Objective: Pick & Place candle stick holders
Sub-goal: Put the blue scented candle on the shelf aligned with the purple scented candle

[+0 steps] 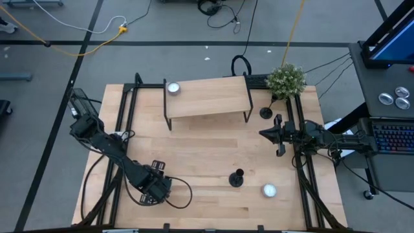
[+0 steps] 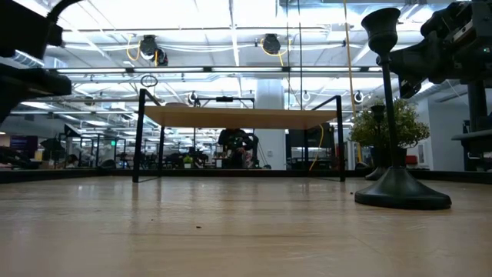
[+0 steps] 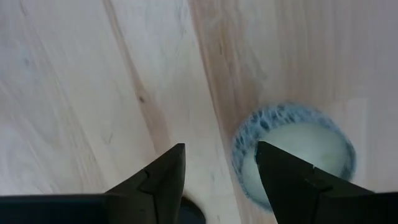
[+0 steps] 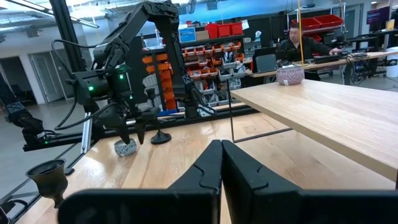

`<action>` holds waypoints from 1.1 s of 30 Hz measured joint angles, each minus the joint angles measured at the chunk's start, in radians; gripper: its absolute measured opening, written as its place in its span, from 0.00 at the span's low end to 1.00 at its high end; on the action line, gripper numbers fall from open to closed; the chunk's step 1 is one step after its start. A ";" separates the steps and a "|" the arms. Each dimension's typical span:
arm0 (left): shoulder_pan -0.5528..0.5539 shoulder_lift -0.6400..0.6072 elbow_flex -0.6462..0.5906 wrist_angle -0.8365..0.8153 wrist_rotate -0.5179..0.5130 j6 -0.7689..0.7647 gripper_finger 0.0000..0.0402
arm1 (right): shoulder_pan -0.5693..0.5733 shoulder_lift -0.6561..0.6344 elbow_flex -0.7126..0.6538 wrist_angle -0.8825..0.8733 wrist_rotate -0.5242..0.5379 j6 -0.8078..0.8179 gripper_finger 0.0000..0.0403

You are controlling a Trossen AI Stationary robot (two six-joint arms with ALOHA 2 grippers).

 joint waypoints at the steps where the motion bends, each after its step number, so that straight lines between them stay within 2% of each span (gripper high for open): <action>1: 0.001 0.000 -0.003 0.001 0.000 0.000 0.50 | 0.000 0.000 0.000 0.001 0.000 0.000 0.00; 7: 0.006 0.000 -0.006 0.000 -0.013 0.000 0.50 | 0.000 0.000 0.000 0.000 0.000 0.000 0.00; 10: 0.006 0.000 -0.006 0.006 -0.014 0.010 0.45 | 0.000 0.000 0.000 0.001 0.000 0.000 0.00; 22: 0.015 0.000 -0.007 0.096 0.028 0.015 0.03 | 0.000 0.000 0.000 0.001 0.000 0.000 0.00; 33: 0.091 -0.005 -0.004 0.100 0.067 -0.062 0.01 | 0.000 0.000 0.000 0.001 0.000 0.000 0.00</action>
